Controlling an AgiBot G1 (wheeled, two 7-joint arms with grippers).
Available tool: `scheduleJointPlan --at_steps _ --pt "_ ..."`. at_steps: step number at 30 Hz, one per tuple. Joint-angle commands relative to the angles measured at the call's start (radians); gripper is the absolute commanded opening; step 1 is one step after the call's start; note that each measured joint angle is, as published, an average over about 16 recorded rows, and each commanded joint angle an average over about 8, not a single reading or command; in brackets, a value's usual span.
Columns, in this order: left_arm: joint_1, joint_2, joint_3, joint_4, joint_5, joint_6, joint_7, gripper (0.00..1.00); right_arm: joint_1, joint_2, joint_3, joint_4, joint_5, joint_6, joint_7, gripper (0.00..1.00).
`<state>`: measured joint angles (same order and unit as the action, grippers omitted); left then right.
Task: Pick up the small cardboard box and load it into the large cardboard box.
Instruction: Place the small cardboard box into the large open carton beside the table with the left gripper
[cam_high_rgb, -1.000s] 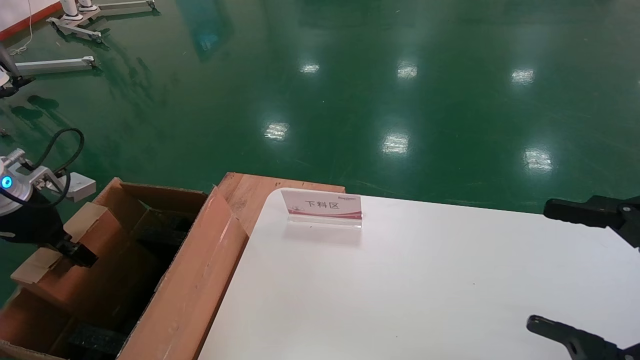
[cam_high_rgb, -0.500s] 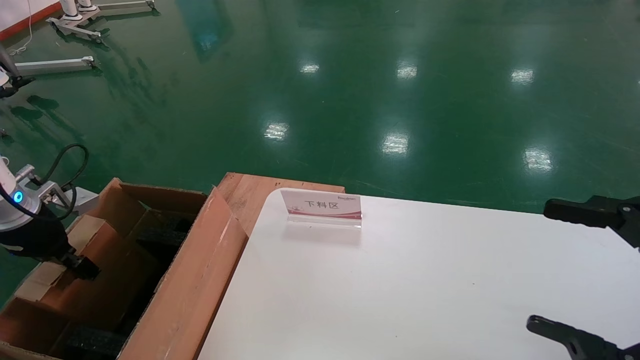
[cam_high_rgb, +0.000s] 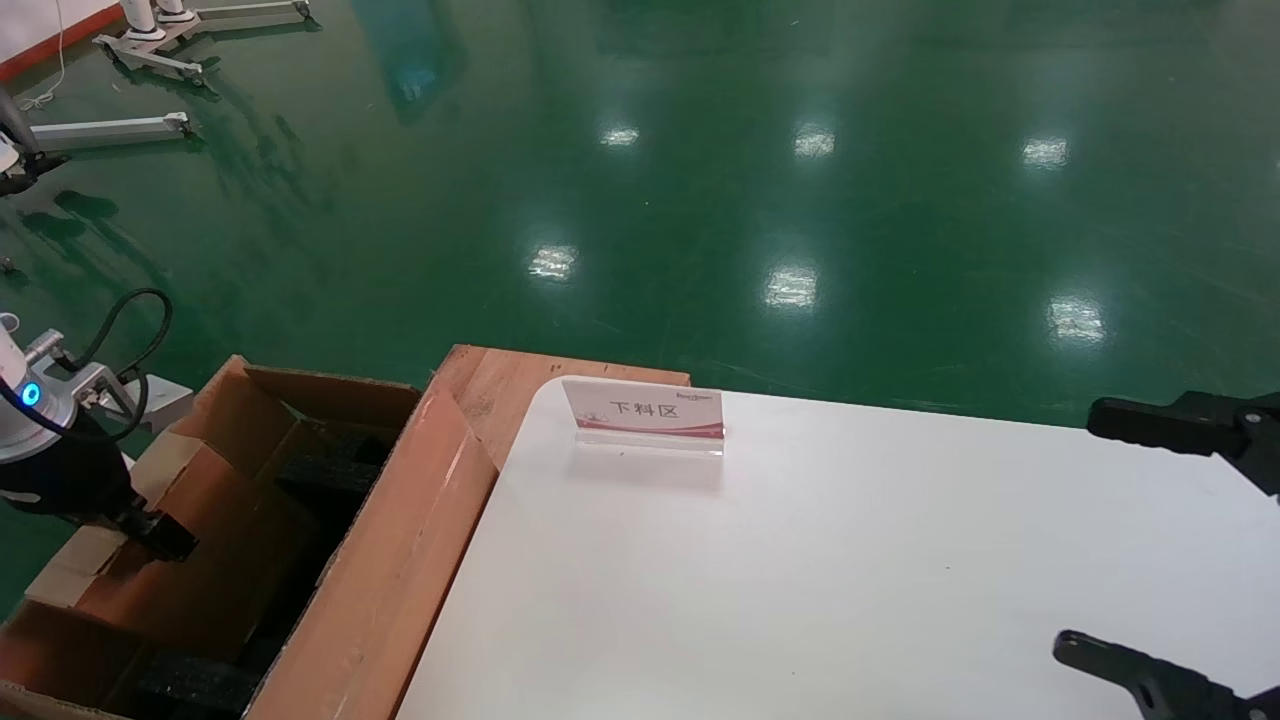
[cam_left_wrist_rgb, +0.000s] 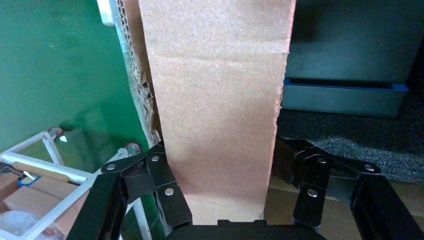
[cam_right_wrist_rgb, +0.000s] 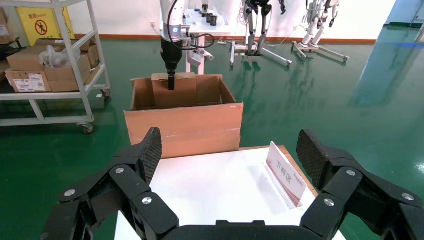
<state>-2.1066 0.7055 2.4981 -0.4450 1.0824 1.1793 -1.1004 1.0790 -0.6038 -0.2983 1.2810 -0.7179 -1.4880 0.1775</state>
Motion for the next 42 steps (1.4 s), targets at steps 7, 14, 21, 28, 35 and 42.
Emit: scheduleJointPlan --at_steps 7,14,21,28,35,42 --pt "-0.003 0.000 0.001 -0.004 0.003 0.000 0.001 1.00 0.000 0.000 0.000 0.000 0.000 0.000 0.000 1.00" --pt "-0.004 0.000 0.002 -0.006 0.005 0.000 0.002 1.00 0.000 0.000 0.000 0.000 0.000 0.000 0.000 1.00" --pt "-0.008 0.000 -0.002 -0.008 0.002 -0.005 0.005 1.00 0.000 0.000 0.000 0.000 0.000 0.000 0.000 1.00" --pt "-0.071 -0.009 -0.027 -0.072 -0.002 -0.049 0.071 1.00 0.000 0.000 0.000 -0.001 0.000 0.000 0.000 1.00" --pt "-0.211 -0.062 -0.070 -0.236 -0.002 -0.116 0.160 1.00 0.001 0.000 -0.001 -0.001 0.001 0.000 -0.001 1.00" --pt "-0.359 -0.163 -0.118 -0.472 0.004 -0.198 0.220 1.00 0.001 0.000 -0.001 -0.001 0.001 0.000 -0.001 1.00"
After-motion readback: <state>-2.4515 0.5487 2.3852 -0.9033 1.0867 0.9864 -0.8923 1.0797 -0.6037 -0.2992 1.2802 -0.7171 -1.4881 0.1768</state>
